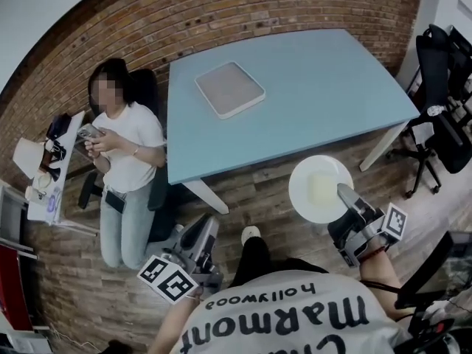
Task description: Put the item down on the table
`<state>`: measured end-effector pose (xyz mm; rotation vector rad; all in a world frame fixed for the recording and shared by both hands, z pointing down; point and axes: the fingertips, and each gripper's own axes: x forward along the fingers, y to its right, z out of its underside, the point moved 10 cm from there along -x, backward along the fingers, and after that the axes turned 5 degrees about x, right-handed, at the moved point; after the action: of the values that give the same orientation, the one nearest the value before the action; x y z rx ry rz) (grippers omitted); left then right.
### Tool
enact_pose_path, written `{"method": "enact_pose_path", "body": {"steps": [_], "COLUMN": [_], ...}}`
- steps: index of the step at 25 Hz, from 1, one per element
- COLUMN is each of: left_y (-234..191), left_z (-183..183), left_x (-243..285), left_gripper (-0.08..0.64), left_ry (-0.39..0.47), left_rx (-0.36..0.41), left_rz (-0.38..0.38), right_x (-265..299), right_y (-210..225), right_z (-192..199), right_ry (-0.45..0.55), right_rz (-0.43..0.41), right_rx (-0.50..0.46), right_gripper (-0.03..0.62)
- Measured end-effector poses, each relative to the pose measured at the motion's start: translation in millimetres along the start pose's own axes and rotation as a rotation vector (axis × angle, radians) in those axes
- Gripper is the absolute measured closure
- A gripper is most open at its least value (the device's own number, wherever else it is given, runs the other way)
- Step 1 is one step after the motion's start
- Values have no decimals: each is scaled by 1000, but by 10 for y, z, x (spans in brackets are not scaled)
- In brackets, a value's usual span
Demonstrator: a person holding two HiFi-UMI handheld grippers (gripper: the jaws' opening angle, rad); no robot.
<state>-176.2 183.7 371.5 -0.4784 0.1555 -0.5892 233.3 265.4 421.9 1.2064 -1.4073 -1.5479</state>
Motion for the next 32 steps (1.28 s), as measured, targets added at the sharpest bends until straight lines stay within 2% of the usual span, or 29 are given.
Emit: {"method": "enact_pose_path", "body": {"steps": [4,12,16,21,29,32], "left_y": [-249,-930,-1228,-1509,-1939,-2077], "left_z": [-221,-788,-1002,-1172,-1289,-1349], "left_x": [434,847,997,1192,1553,1662], "left_gripper": [523,523,523,523,531,531], "left_ry": [-32,-57,-77,-93,-124,-122], "left_rx": [32,59,68,86,59,65], "left_rz": [80,80,113,163,249,252], "right_x": [266,1132,1508,1810,2121,2212], "right_y": [-18,-99,-60,-38,-54,-71], "right_z": [-166,-282,-261,-292,-378,-396], "right_ry": [70,98,99,125,180,192], "right_rz": [13,-32,-19,-18,-22,-22], "right_rx": [-13,-49,-67,-72,-116,-132], "right_gripper": [551,551,551,551,551,551]}}
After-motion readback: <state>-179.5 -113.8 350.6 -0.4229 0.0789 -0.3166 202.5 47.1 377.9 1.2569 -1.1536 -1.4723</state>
